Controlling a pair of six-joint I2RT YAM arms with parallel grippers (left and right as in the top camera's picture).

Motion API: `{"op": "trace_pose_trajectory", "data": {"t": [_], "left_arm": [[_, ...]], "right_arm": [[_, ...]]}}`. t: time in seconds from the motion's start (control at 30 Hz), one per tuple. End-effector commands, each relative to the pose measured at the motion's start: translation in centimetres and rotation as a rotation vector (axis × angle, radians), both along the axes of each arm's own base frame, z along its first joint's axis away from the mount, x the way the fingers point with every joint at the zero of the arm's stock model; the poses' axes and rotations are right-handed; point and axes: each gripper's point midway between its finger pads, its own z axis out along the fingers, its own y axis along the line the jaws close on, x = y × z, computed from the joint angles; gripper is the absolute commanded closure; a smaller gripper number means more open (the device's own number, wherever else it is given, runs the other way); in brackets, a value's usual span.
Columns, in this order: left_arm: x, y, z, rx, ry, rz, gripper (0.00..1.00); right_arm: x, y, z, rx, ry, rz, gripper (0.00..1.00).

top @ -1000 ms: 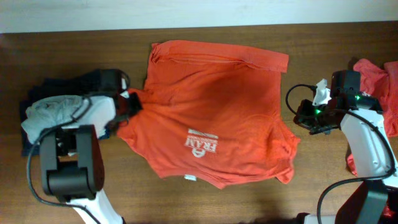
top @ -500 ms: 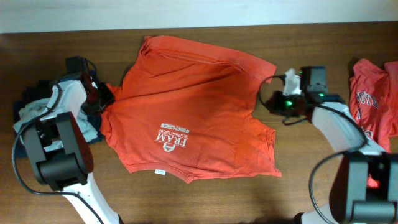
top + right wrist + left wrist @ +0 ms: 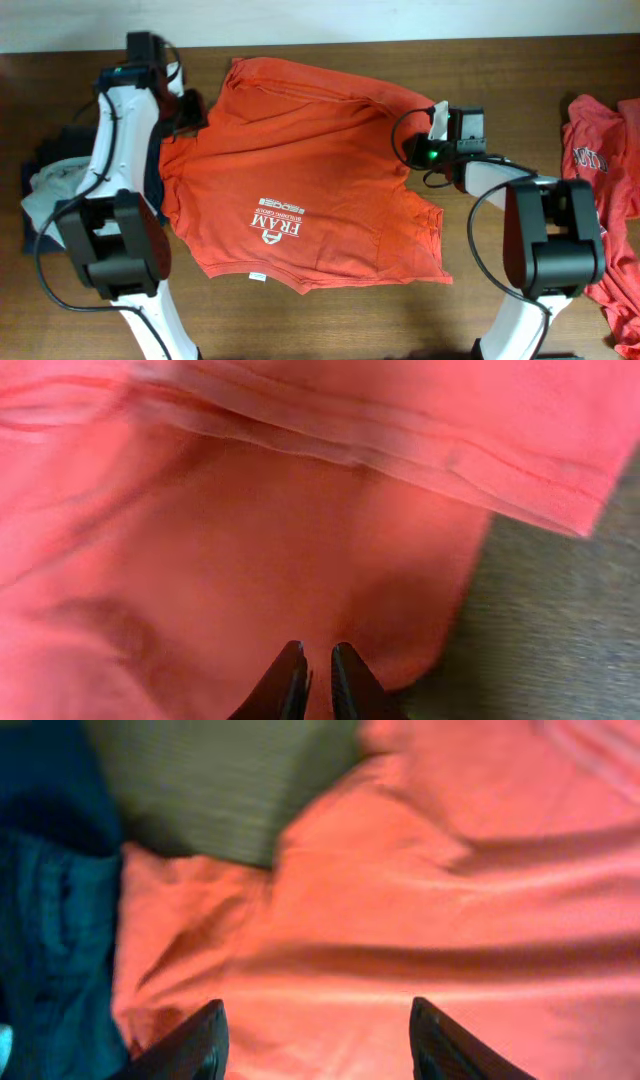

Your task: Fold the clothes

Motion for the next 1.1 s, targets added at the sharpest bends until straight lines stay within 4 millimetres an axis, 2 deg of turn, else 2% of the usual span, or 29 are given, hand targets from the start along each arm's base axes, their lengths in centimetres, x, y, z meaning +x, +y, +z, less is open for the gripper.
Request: {"op": "trace_pose_trajectory", "data": {"t": [0.0, 0.1, 0.17, 0.27, 0.3, 0.37, 0.5, 0.53, 0.6, 0.67, 0.7, 0.73, 0.77, 0.8, 0.83, 0.9, 0.93, 1.07], "left_arm": [[0.0, -3.5, 3.2, 0.026, -0.038, -0.135, 0.41], [-0.9, -5.5, 3.2, 0.026, -0.014, -0.176, 0.41], [-1.3, -6.5, 3.0, 0.029, 0.001, -0.198, 0.38], [-1.5, -7.8, 3.0, 0.026, 0.002, -0.214, 0.38], [-1.6, -7.9, 3.0, 0.026, 0.005, -0.218, 0.38], [-2.2, -8.6, 2.7, 0.029, 0.027, -0.233, 0.37], [-3.6, -8.9, 1.8, 0.055, 0.085, -0.248, 0.36], [-4.0, -8.9, 1.2, 0.057, 0.104, -0.250, 0.36], [-4.7, -8.9, -0.3, 0.058, 0.138, -0.253, 0.34], [-5.8, -8.8, -2.6, 0.055, 0.185, -0.240, 0.34], [-6.2, -8.7, -3.7, 0.052, 0.201, -0.228, 0.35], [-6.7, -8.7, -5.2, 0.047, 0.218, -0.222, 0.37], [-6.9, -8.8, -6.0, 0.039, 0.222, -0.224, 0.42], [-7.3, -9.1, -7.0, 0.018, 0.225, -0.229, 0.51], [-7.5, -9.2, -8.0, 0.013, 0.227, -0.231, 0.62], [-8.2, -9.1, -9.9, 0.012, 0.232, -0.231, 0.91], [-8.5, -9.1, -10.5, 0.012, 0.234, -0.231, 0.99], [-8.4, -8.2, -12.4, 0.061, 0.207, -0.212, 0.99]], "right_arm": [[-0.3, -3.6, -2.9, -0.144, 0.072, -0.141, 0.85], [-2.1, -8.5, -4.3, -0.306, 0.170, -0.278, 0.88], [-4.3, -12.5, -4.8, -0.404, 0.284, -0.370, 0.94], [-6.7, -15.3, -5.0, -0.424, 0.407, -0.417, 0.96], [-7.1, -15.5, -4.9, -0.423, 0.424, -0.422, 0.96], [-9.0, -16.7, -4.4, -0.417, 0.503, -0.496, 0.96], [-9.8, -16.7, -2.1, -0.384, 0.509, -0.525, 0.95], [-9.7, -16.2, -0.9, -0.362, 0.492, -0.516, 0.91], [-9.1, -15.4, 1.1, -0.314, 0.444, -0.498, 0.75], [-8.4, -14.6, 4.1, -0.264, 0.366, -0.483, 0.53], [-8.2, -14.4, 5.4, -0.253, 0.333, -0.482, 0.45], [-7.9, -14.2, 7.6, -0.237, 0.277, -0.480, 0.41], [-7.8, -14.1, 8.7, -0.229, 0.247, -0.480, 0.40], [-7.7, -13.8, 10.2, -0.216, 0.210, -0.477, 0.40], [-7.7, -13.7, 11.1, -0.205, 0.186, -0.473, 0.40], [-7.6, -13.3, 12.6, -0.186, 0.146, -0.465, 0.40], [-7.7, -13.2, 12.8, -0.181, 0.142, -0.462, 0.41], [-8.1, -12.9, 12.6, -0.175, 0.163, -0.454, 0.40]]}}
